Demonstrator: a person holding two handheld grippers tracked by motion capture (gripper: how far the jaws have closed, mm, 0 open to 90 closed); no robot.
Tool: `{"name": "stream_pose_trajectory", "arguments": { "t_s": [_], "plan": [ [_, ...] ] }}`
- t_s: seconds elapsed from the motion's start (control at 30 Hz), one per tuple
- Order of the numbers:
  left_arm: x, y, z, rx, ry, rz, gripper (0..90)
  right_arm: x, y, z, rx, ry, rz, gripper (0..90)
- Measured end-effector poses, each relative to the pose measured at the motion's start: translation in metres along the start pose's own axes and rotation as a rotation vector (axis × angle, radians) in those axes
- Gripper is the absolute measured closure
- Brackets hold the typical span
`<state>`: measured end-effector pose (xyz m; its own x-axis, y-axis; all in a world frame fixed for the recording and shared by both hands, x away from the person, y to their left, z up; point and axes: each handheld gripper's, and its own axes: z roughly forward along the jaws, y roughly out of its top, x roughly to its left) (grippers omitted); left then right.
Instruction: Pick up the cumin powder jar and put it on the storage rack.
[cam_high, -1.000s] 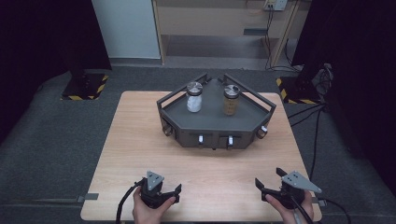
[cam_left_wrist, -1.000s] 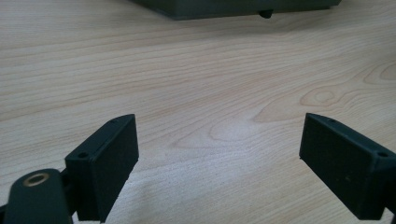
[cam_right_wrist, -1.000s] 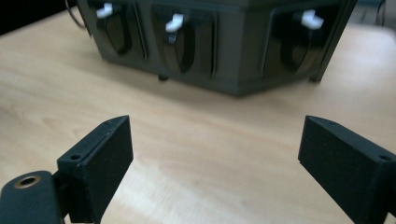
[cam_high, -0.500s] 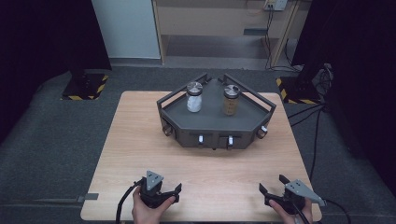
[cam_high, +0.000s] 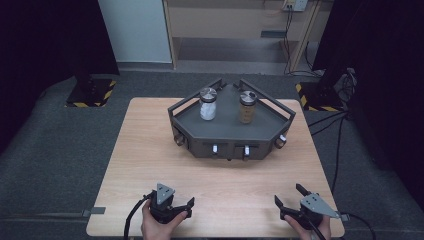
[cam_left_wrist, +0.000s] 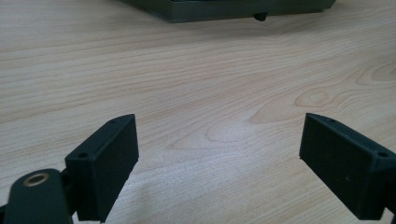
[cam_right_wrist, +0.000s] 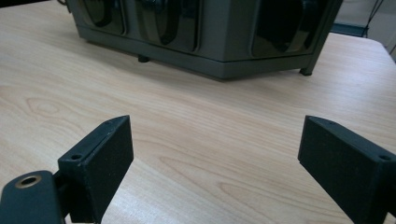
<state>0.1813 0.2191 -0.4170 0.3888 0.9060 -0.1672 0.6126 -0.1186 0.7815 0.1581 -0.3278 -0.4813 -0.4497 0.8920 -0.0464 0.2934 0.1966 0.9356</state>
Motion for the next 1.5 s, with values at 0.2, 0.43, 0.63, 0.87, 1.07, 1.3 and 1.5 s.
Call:
{"name": "stream_pose_trajectory", "arguments": {
  "t_s": [0.2,0.43,0.63,0.87,1.07,1.3,1.5],
  "plan": [
    [-0.0004,-0.0003,0.0001,-0.002,-0.002,0.005,10.8,0.0007,0.0004,0.0004,0.005,0.0,0.009,10.5],
    [-0.0006,0.0,0.0004,-0.001,-0.006,0.013,10.8,0.0003,-0.0004,0.0002,0.002,-0.005,0.019,10.4],
    [-0.0006,0.0002,0.0008,0.001,-0.005,0.01,10.8,0.0005,-0.0004,0.0001,0.001,0.001,0.022,10.4],
    [-0.0006,-0.0002,0.0005,-0.003,-0.003,0.008,10.8,0.0001,-0.0005,0.0004,0.004,0.004,0.022,10.5],
    [-0.0005,-0.0002,0.0006,-0.003,-0.004,0.01,10.8,0.0007,-0.0001,0.0008,0.007,0.008,0.025,10.5],
    [-0.0006,0.0003,0.0007,0.0,-0.003,0.01,10.9,-0.0004,0.0,0.0016,0.012,0.017,0.018,10.5],
    [-0.0005,0.0005,0.0008,0.001,-0.004,0.012,10.8,-0.0006,-0.0002,0.0016,0.011,0.018,0.019,10.5]
  ]
}}
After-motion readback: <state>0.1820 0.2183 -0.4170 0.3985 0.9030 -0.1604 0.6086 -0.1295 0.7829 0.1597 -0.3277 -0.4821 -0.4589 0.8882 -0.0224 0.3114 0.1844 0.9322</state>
